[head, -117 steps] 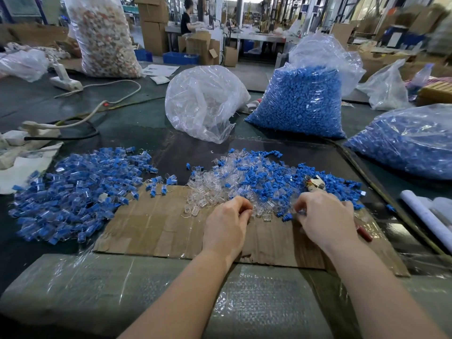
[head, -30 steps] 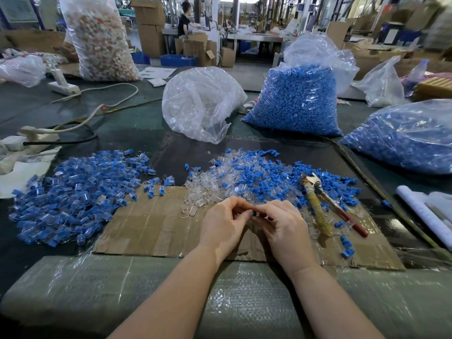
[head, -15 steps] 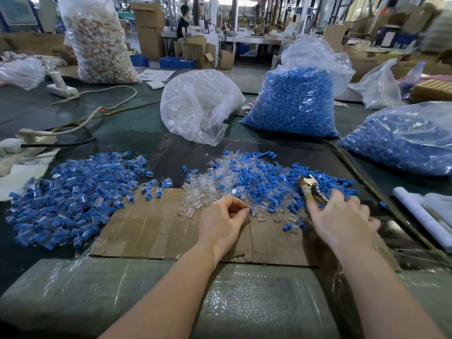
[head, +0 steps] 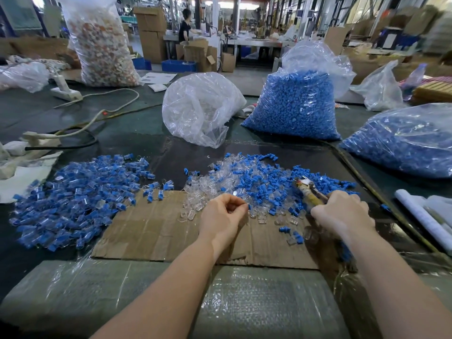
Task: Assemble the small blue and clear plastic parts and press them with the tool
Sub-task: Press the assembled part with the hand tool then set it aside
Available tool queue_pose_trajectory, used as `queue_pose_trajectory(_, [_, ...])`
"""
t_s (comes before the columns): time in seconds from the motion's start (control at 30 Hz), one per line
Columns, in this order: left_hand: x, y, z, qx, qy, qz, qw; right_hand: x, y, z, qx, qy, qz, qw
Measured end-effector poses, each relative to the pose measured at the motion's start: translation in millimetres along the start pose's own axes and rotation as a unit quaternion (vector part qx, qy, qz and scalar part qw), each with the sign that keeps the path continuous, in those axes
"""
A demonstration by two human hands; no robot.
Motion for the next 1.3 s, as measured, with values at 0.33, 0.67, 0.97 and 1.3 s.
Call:
queue_pose_trajectory(0.33, [-15, 14, -5, -0.030, -0.210, -0.072, 0.975, 43, -59, -10, 0.151, 0.224, -0.217, 0.938])
queue_pose_trajectory(0.67, [-11, 17, -13, -0.078, -0.216, -0.083, 0.970, 52, -76, 3, 0.275, 0.294, -0.242, 0.883])
queue_pose_trajectory(0.97, [-11, 17, -13, -0.093, -0.198, -0.095, 0.971, 51, -79, 4, 0.287, 0.275, -0.274, 0.876])
queue_pose_trajectory(1.3, [-9, 14, -11, -0.087, -0.219, -0.082, 0.968, 51, -81, 1, 0.294, 0.263, -0.281, 0.875])
Point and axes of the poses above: each hand's wrist, its own y-axis towards the middle knuckle, its own z-axis out of the palm, x = y × z, the point moved 4 cm from there along y, towards the middle knuckle, and after that the axes turned 13 degrees about -y, right-handed, at the moved point
